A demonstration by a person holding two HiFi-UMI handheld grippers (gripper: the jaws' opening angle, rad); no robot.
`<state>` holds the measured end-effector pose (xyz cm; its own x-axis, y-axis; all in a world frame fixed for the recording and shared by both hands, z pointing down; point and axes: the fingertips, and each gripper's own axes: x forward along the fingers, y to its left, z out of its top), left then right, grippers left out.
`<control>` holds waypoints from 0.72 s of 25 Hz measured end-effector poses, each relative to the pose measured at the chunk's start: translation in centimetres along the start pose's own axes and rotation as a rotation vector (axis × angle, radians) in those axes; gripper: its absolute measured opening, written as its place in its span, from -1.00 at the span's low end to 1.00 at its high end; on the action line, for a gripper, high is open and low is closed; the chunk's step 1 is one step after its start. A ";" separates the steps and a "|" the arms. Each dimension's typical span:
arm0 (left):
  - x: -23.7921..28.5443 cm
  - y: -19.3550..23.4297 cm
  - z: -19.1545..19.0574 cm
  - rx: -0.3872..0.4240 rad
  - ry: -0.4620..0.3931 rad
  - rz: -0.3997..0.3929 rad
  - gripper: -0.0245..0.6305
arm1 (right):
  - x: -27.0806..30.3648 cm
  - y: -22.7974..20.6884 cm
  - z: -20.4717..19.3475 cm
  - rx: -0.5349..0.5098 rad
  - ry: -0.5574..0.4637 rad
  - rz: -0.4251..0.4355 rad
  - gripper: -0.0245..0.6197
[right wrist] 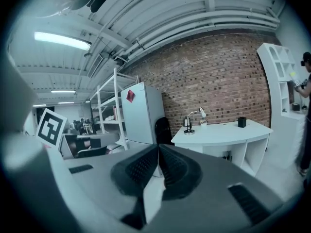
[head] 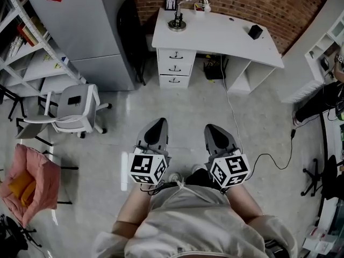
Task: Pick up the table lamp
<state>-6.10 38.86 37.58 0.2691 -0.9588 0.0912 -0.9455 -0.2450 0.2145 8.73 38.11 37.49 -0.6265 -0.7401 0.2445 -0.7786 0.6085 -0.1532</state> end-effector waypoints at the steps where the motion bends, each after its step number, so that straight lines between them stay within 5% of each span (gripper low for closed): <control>1: 0.4 0.7 -0.3 -0.006 0.007 0.006 -0.87 | 0.8 -0.2 0.0 0.001 0.002 0.004 -0.84; 9: 6.3 4.9 -0.2 -0.004 0.020 0.068 -0.87 | 9.0 -3.2 0.5 -0.006 0.022 0.080 -0.84; 18: 20.0 9.7 2.6 0.004 0.034 0.140 -0.87 | 21.3 -11.5 5.3 -0.006 0.013 0.173 -0.84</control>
<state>-10.39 16.97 38.97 0.1406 -0.9783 0.1523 -0.9750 -0.1100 0.1932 4.12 13.82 39.35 -0.7504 -0.6205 0.2278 -0.6592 0.7280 -0.1884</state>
